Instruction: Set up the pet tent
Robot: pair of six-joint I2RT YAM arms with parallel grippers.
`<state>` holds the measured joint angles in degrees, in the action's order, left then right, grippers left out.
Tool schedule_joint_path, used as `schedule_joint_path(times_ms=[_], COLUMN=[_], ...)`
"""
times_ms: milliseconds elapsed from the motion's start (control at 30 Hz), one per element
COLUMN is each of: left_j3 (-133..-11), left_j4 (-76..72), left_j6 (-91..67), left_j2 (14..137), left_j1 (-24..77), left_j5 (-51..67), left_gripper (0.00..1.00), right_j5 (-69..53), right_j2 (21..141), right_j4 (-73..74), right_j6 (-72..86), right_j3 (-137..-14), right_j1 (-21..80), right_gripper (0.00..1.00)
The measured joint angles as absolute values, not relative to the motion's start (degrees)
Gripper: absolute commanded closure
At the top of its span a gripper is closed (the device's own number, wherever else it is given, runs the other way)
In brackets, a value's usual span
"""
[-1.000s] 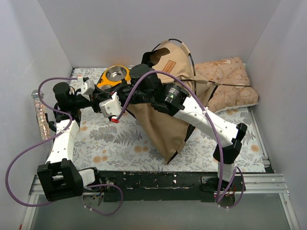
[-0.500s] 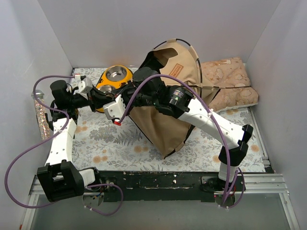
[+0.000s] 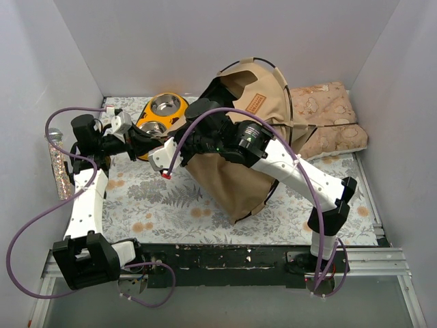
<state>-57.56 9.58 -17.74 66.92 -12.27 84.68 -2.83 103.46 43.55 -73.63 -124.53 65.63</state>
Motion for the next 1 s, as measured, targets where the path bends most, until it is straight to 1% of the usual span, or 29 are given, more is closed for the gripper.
schedule_joint_path(times_ms=[300,1000], left_j3=[-57.7,-57.6], left_j4=[10.2,10.3], left_j6=[-18.0,-18.0], left_j2=[64.9,63.5], left_j1=[-12.3,-12.3], left_j5=[84.4,84.0], left_gripper=[1.00,1.00], right_j5=[-2.5,-2.3], right_j2=[108.2,108.2], right_j4=[47.3,44.9], right_j6=[-70.7,-68.8], right_j3=[-130.1,-130.3], right_j1=[65.6,65.4], right_gripper=[0.99,0.99])
